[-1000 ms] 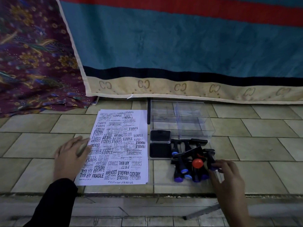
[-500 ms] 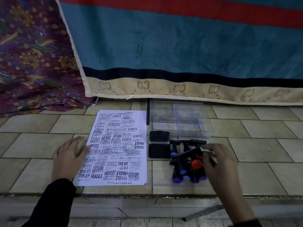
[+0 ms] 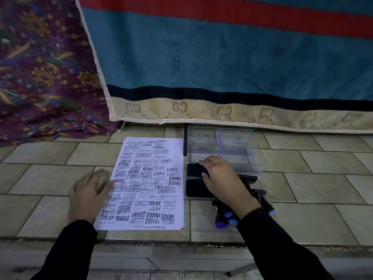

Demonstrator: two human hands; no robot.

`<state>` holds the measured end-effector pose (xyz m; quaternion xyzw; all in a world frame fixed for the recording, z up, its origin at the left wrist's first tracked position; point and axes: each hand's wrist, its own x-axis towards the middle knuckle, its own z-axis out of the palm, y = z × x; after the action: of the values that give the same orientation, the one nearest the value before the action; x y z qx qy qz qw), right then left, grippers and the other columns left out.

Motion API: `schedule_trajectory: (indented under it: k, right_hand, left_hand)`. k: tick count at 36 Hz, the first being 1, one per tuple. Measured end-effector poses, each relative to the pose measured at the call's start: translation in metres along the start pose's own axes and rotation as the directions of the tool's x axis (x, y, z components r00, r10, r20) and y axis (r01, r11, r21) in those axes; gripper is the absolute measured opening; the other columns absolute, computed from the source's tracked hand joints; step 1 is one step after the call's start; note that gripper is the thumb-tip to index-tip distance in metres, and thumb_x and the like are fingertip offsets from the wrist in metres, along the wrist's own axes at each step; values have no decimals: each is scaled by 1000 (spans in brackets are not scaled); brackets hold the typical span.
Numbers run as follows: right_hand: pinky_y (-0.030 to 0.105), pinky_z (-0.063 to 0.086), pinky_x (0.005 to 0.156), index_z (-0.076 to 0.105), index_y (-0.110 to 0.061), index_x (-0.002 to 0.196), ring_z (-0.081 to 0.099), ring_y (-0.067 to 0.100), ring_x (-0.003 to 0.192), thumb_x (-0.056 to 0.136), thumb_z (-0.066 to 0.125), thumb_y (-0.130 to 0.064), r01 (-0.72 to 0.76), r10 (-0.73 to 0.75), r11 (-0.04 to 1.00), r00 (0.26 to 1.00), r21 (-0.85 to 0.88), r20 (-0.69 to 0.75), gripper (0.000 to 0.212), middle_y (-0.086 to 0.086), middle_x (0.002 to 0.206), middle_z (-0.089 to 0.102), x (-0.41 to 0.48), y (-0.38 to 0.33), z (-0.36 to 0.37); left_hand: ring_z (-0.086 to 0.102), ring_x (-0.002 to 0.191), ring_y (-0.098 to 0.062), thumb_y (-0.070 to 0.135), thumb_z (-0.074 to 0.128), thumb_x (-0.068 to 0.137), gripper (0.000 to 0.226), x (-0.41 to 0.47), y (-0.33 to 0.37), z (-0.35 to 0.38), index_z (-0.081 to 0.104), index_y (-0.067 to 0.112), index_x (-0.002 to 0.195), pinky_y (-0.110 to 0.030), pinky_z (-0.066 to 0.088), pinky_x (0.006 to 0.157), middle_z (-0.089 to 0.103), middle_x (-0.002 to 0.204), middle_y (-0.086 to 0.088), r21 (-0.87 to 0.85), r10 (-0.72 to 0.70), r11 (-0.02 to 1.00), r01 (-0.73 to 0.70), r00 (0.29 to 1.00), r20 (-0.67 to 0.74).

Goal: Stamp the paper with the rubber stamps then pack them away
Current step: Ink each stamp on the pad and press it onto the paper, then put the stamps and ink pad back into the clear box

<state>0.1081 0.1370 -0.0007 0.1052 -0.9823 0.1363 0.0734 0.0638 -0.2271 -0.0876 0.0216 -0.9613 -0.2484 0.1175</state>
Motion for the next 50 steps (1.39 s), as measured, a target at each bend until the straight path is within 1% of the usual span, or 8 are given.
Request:
schedule_trajectory:
  k: [6, 12, 16, 20, 25, 31, 37, 50]
  right_hand:
    - [35, 42, 97, 57, -13, 125, 50, 19, 109, 89, 54, -11, 18, -17, 1000, 999, 25, -46, 36, 3, 115, 58, -8, -3, 3]
    - [34, 39, 98, 57, -14, 124, 50, 20, 110, 87, 58, -14, 23, -23, 1000, 997, 0, -70, 37, 2, 114, 56, -20, -10, 2]
    - [37, 41, 96, 59, -13, 122, 52, 23, 111, 85, 63, -14, 8, -8, 1000, 997, 1, -77, 37, 4, 115, 58, -32, -15, 5]
    - [37, 50, 82, 68, -13, 105, 61, 24, 93, 70, 74, -1, 20, -23, 999, 990, -25, -137, 38, 4, 99, 65, -42, -18, 11]
    - [28, 49, 73, 72, -16, 93, 63, 20, 77, 45, 78, 9, 43, -52, 996, 993, -80, -105, 54, 0, 83, 66, -47, -12, 21]
    - [35, 43, 87, 69, -19, 106, 60, 22, 98, 73, 72, -11, 23, -23, 1000, 1000, -5, -15, 33, 1, 101, 66, -42, -8, 26]
    - [32, 30, 103, 49, -22, 131, 40, 17, 123, 82, 64, -27, 79, -82, 996, 989, 32, 124, 52, -3, 132, 48, -24, -1, 20]
    - [32, 35, 100, 48, -24, 128, 52, 19, 111, 77, 67, -30, 104, -113, 993, 966, 47, 231, 55, -2, 118, 60, -4, 4, 20]
  left_hand:
    - [50, 127, -23, 64, 48, 81, 61, 0, -3, -1, 59, 28, 128, -48, 30, 112, 60, 135, 2, -134, -66, 989, 68, 998, 19]
    - [49, 128, -3, 49, 64, 80, 46, -1, 9, -13, 56, 42, 125, -44, 37, 112, 55, 137, 15, -642, -201, 737, 209, 976, 87]
    - [52, 124, -8, 42, 66, 89, 39, -6, 49, -16, 53, 47, 125, -41, 44, 104, 55, 135, 13, -532, -43, 844, 62, 998, 48]
    - [36, 122, 19, 52, 55, 90, 46, -25, 112, -3, 46, 45, 134, -25, 36, 98, 43, 134, 30, -470, 229, 871, -140, 964, 137]
    - [43, 129, -11, 41, 55, 95, 43, -41, 149, 29, 51, 30, 137, -38, 33, 110, 53, 137, 8, -276, 381, 905, -325, 907, 179]
    - [36, 137, -12, 35, 50, 99, 36, -49, 139, 50, 55, 26, 133, -37, 15, 117, 50, 141, 9, -120, 349, 936, -331, 918, 189]
    - [37, 137, -13, 30, 53, 98, 33, -52, 136, 53, 59, 23, 130, -41, 17, 119, 50, 141, 8, -100, 358, 933, -345, 916, 182]
    - [39, 136, -13, 30, 54, 98, 32, -52, 135, 54, 60, 26, 129, -40, 18, 118, 51, 140, 9, -109, 353, 935, -338, 920, 170]
